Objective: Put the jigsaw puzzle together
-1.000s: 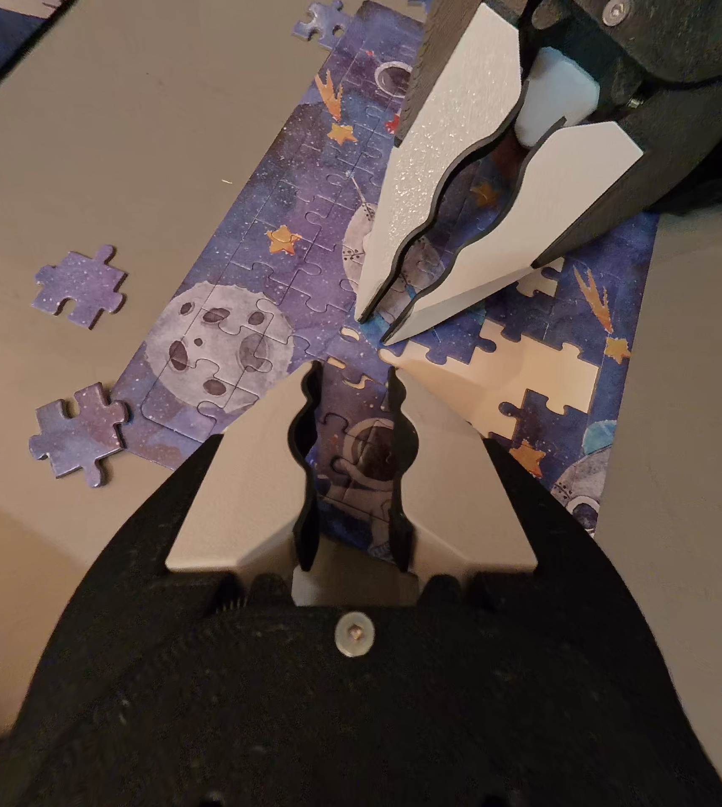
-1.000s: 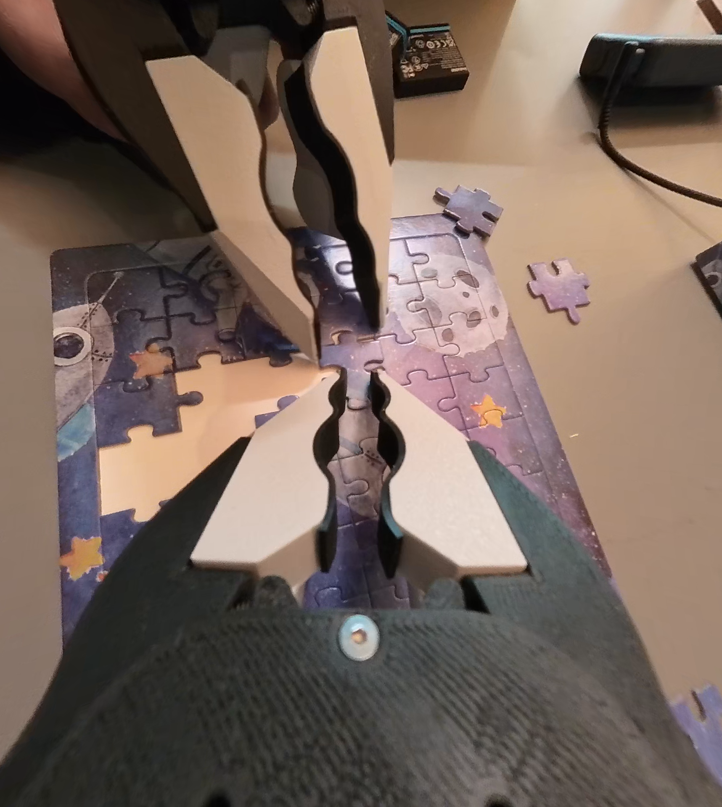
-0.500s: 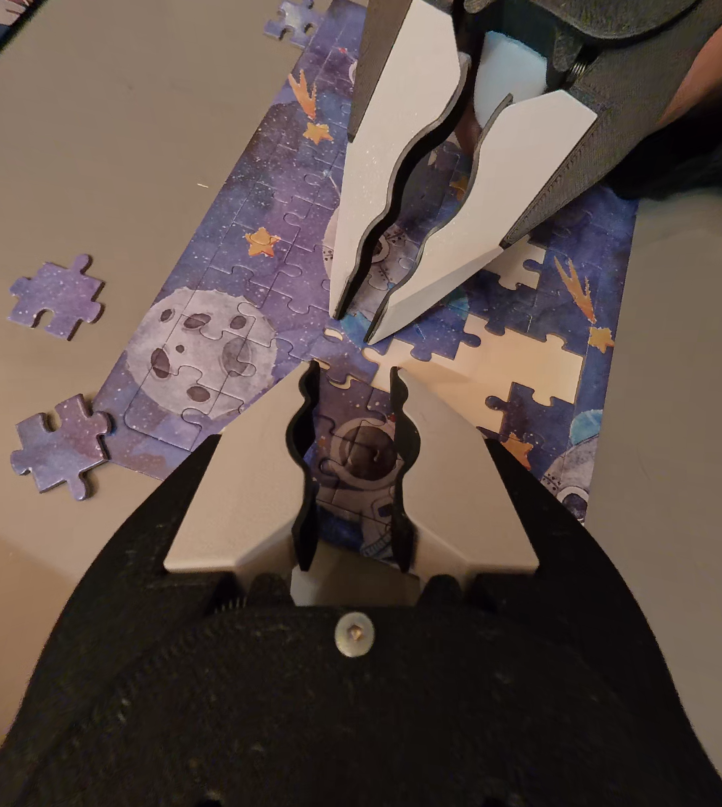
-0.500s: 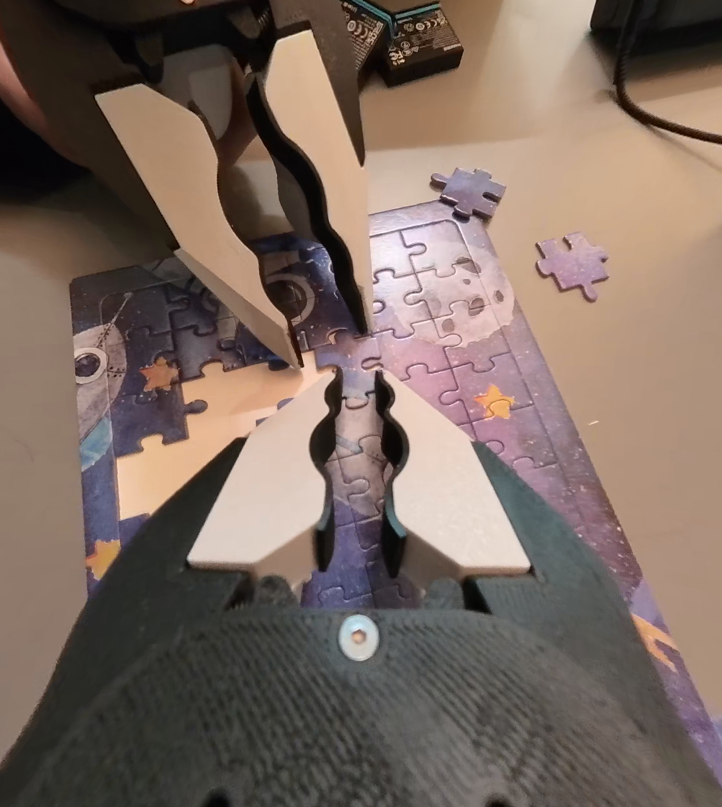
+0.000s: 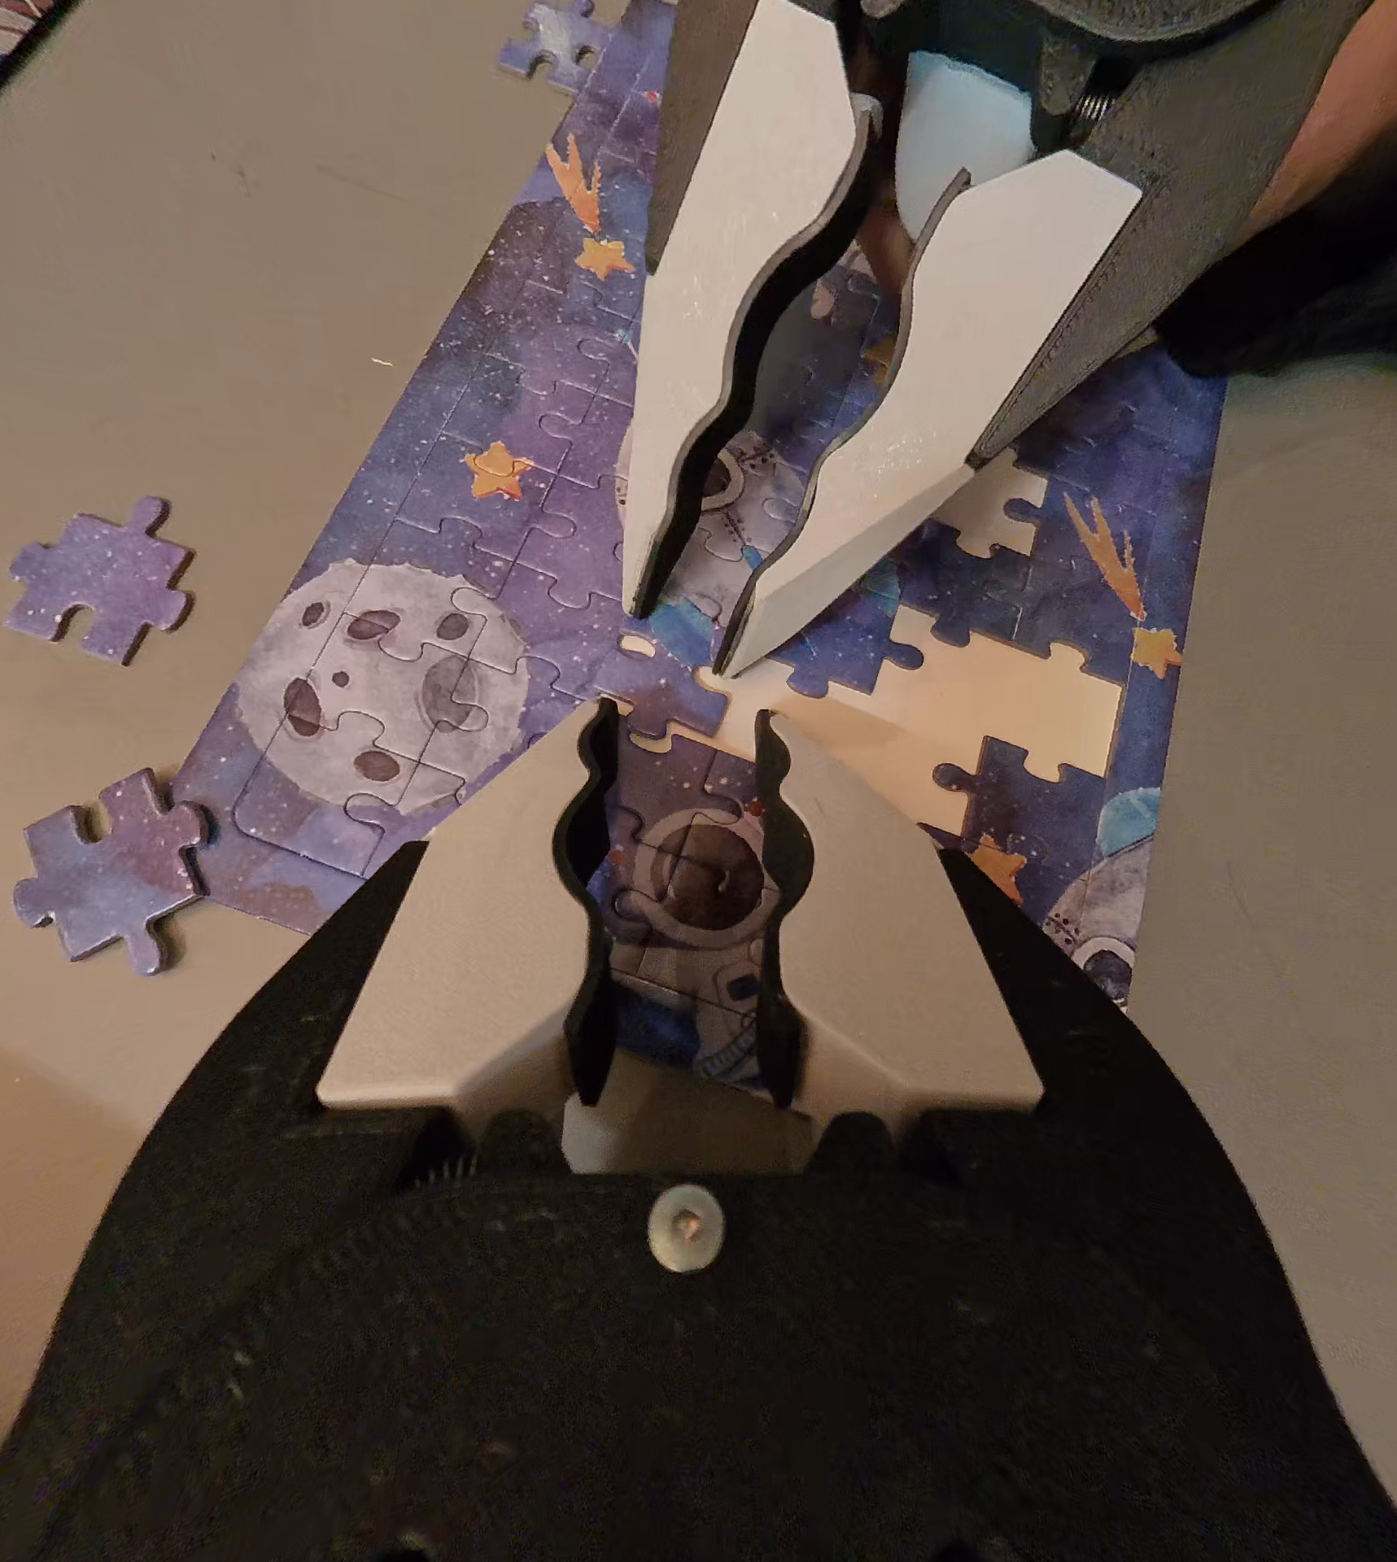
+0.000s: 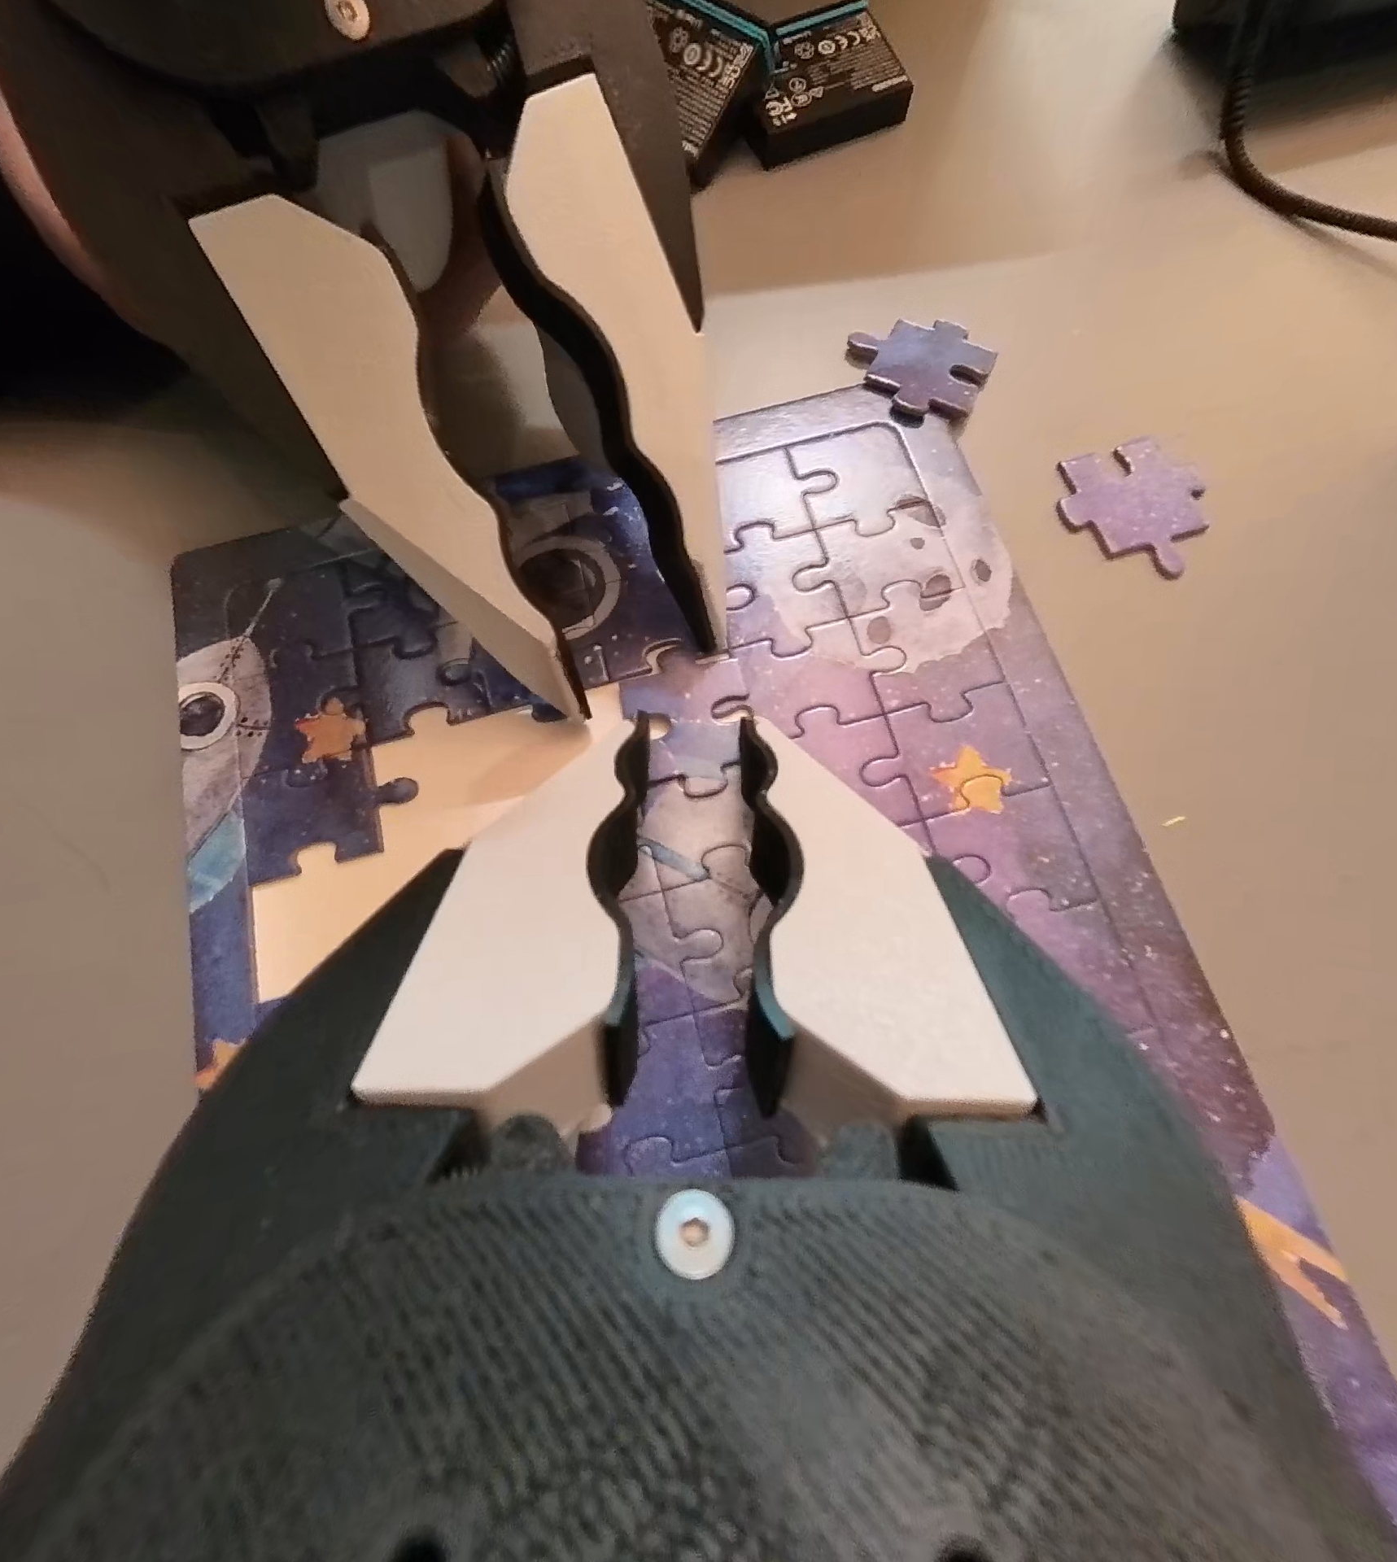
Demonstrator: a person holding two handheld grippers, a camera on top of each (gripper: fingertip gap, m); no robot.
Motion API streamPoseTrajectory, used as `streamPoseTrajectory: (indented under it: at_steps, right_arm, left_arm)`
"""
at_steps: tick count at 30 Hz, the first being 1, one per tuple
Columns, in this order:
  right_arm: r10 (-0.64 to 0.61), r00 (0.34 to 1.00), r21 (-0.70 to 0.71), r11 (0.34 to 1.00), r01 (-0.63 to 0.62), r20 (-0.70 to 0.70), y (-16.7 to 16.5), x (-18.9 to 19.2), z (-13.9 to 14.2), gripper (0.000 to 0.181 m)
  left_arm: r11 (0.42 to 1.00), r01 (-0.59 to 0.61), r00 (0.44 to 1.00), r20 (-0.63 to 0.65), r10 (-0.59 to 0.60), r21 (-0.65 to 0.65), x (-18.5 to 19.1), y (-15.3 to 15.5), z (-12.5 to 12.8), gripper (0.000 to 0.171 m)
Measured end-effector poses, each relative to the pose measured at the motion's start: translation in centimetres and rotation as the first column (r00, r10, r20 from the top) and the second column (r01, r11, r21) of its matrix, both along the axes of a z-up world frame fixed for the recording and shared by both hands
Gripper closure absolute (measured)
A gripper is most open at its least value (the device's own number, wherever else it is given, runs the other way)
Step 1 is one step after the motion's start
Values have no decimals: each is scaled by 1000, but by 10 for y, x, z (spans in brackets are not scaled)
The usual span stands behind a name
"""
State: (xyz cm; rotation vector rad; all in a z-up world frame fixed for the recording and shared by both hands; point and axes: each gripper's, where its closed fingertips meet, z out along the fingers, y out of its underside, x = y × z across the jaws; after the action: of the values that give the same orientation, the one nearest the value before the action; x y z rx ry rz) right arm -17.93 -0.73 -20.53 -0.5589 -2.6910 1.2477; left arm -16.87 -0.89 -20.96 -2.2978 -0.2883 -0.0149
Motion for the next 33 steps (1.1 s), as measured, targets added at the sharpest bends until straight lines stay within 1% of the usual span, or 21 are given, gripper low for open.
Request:
streamPoseTrajectory:
  at_steps: [5,11,19,33]
  right_arm:
    - [18,1000,7,1000,-18,-7,-4,4,-1,160]
    - [-5,1000,28,1000,5,-30,-4,1,-1,164]
    - [-5,995,87,996,14,-101,-3,-2,-3,160]
    - [-7,996,57,998,11,-86,0,-2,1,160]
  left_arm:
    - [1000,2,1000,-3,-2,-1,0,0,0,142]
    - [1000,0,1000,-5,0,-2,0,0,0,143]
    - [1000,-21,1000,-19,21,-11,-3,0,-1,148]
    - [1000,-1,1000,-29,1,-11,0,0,-1,147]
